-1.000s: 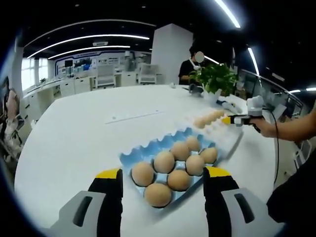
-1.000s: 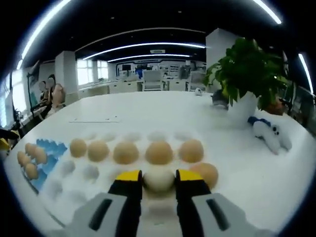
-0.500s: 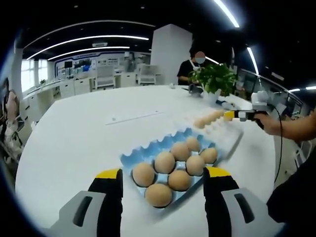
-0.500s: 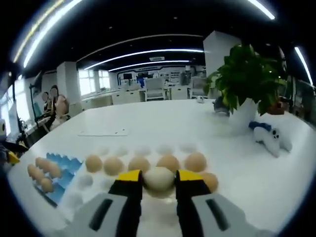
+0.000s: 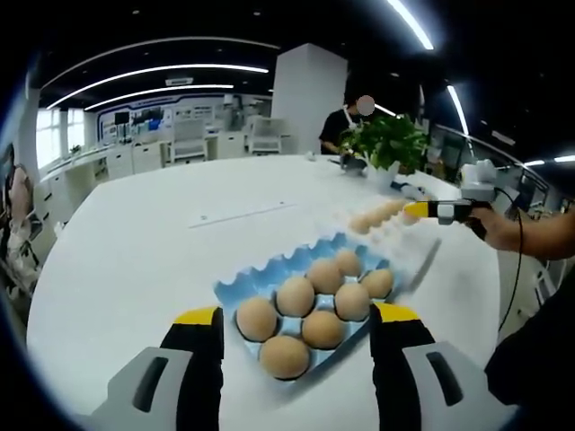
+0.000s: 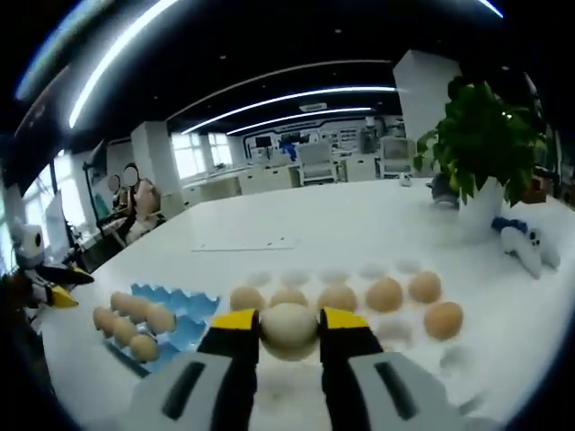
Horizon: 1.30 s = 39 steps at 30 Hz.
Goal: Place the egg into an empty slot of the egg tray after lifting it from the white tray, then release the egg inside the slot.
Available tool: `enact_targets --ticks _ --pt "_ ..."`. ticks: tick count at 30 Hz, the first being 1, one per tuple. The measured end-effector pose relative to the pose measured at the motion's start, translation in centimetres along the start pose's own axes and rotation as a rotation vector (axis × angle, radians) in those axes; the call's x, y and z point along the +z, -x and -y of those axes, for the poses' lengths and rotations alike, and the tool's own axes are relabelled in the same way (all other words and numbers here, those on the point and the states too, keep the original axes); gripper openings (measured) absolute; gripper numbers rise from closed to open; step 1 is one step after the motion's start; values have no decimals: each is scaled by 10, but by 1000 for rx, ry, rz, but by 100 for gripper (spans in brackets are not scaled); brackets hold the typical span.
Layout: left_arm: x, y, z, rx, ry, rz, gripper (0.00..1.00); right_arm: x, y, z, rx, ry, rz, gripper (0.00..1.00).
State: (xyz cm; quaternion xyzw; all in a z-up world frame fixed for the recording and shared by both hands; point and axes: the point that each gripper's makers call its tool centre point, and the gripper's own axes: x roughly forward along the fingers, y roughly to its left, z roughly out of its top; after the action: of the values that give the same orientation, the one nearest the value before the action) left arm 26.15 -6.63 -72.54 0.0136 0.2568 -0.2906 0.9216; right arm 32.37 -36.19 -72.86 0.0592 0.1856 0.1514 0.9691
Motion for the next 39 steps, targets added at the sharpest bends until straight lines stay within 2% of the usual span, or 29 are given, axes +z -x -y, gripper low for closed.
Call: enact_targets --ticks 5,19,21,24,29,39 --pt "1 1 0 1 -2 1 65 -9 -5 -31 73 6 -24 25" --pt "-1 1 -1 4 4 -1 65 -29 -9 -87 236 57 -79 25" --pt "-1 1 -1 6 3 -1 65 -32 -9 -94 260 74 -85 25" --pt "-1 2 -1 4 1 -1 64 -38 -10 -106 294 144 -100 25" --pt "-1 1 -1 4 2 -3 64 -47 -15 -118 337 212 -126 25" --pt "-2 3 -3 10 5 -3 64 -59 -17 -120 368 224 -165 26"
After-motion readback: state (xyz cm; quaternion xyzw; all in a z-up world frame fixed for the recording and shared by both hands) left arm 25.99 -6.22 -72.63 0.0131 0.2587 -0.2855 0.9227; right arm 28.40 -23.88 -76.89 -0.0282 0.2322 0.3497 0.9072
